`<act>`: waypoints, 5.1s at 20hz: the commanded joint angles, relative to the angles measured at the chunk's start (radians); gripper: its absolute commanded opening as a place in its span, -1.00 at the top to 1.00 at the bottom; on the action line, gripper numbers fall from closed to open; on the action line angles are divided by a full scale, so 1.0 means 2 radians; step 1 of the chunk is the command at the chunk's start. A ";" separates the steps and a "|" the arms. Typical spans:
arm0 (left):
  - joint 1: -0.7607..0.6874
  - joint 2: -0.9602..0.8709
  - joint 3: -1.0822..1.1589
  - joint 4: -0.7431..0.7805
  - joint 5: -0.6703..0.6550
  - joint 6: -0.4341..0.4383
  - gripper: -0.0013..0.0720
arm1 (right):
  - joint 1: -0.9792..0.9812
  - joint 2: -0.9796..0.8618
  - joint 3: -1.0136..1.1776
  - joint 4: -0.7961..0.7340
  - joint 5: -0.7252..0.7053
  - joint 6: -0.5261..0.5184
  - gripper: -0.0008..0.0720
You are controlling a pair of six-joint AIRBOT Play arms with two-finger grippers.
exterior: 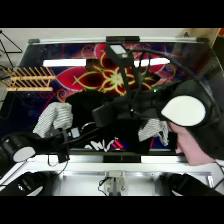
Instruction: Fold the shirts.
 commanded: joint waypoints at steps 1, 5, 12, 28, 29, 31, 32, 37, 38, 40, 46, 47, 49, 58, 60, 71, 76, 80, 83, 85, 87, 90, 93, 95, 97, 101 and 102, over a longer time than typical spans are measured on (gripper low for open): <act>-0.001 -0.029 0.001 0.025 0.055 0.028 0.87 | 0.003 0.000 0.001 0.010 0.001 0.012 0.79; -0.018 -0.053 0.003 0.057 0.092 0.035 0.87 | 0.003 -0.008 0.001 0.010 0.001 0.018 0.68; -0.018 -0.054 0.003 0.056 0.122 -0.022 0.87 | 0.001 0.048 0.001 -0.171 0.030 0.110 -0.50; -0.018 -0.054 0.003 0.045 0.111 -0.041 0.87 | -0.279 0.137 -0.292 -0.025 0.047 0.027 -0.50; -0.018 -0.054 0.003 0.045 0.110 -0.042 0.87 | -0.279 0.137 -0.297 -0.027 0.031 0.020 -0.50; -0.018 -0.054 0.003 0.045 0.110 -0.042 0.87 | -0.279 0.135 -0.298 -0.060 0.010 0.023 -0.50; -0.018 -0.054 0.003 0.045 0.110 -0.044 0.87 | -0.279 0.129 -0.298 -0.070 0.003 0.024 -0.49; -0.018 -0.054 0.003 0.045 0.110 -0.053 0.87 | -0.279 0.087 -0.298 -0.052 -0.016 0.019 0.79; -0.018 -0.054 0.003 0.045 0.108 -0.053 0.87 | -0.279 0.094 -0.293 -0.052 -0.007 0.008 0.80; -0.018 -0.054 0.003 0.045 0.105 -0.053 0.87 | -0.279 0.116 -0.267 -0.069 0.019 -0.003 0.79; -0.018 -0.050 0.003 0.046 0.098 -0.052 0.87 | -0.279 0.147 -0.154 -0.179 0.031 -0.001 0.80; -0.018 -0.045 0.003 0.046 0.097 -0.052 0.87 | -0.279 0.145 -0.149 -0.193 0.030 0.000 0.80; -0.018 -0.036 0.003 0.046 0.097 -0.053 0.87 | -0.279 0.138 -0.149 -0.209 0.029 0.007 0.79; -0.018 -0.022 0.003 0.046 0.085 -0.053 0.87 | -0.301 0.099 -0.136 -0.179 0.045 0.022 -0.33; -0.018 -0.021 0.003 0.046 0.080 -0.052 0.87 | -0.308 0.100 -0.109 -0.174 0.064 -0.025 -0.33; -0.018 -0.020 0.003 0.046 0.080 -0.048 0.87 | -0.244 0.056 -0.087 -0.100 0.142 -0.623 -0.32; -0.018 -0.020 0.003 0.051 0.079 -0.048 0.87 | -0.244 0.007 -0.087 -0.068 0.132 -0.685 -0.32; -0.018 -0.020 0.003 0.051 0.061 -0.049 0.87 | -0.244 -0.002 -0.087 -0.068 0.119 -0.702 -0.05; -0.018 -0.020 0.003 0.051 0.061 -0.049 0.87 | -0.244 -0.002 -0.087 -0.068 0.119 -0.702 -0.06; -0.018 -0.020 0.003 0.051 0.061 -0.049 0.87 | -0.244 0.003 -0.087 -0.069 0.119 -0.701 -0.05; -0.018 -0.020 0.003 0.051 0.061 -0.049 0.87 | -0.244 0.015 -0.087 -0.080 0.118 -0.702 -0.07; -0.018 -0.020 0.003 0.051 0.061 -0.048 0.87 | -0.244 0.027 -0.087 -0.082 0.097 -0.701 -0.81; -0.018 -0.020 0.003 0.051 0.061 -0.048 0.87 | -0.244 0.008 -0.087 -0.065 0.063 -0.701 -0.88; -0.018 -0.020 0.003 0.052 0.061 -0.048 0.87 | -0.244 -0.013 -0.087 -0.037 0.054 -0.702 -0.88; -0.018 -0.020 0.003 0.052 0.061 -0.048 0.87 | -0.244 -0.038 -0.087 -0.008 0.068 -0.702 -0.87; -0.018 -0.020 0.003 0.051 0.062 -0.049 0.87 | -0.244 -0.077 -0.087 -0.018 0.104 -0.702 -0.87; -0.018 -0.021 0.003 0.051 0.064 -0.049 0.87 | -0.244 -0.084 -0.087 -0.016 0.104 -0.706 -0.87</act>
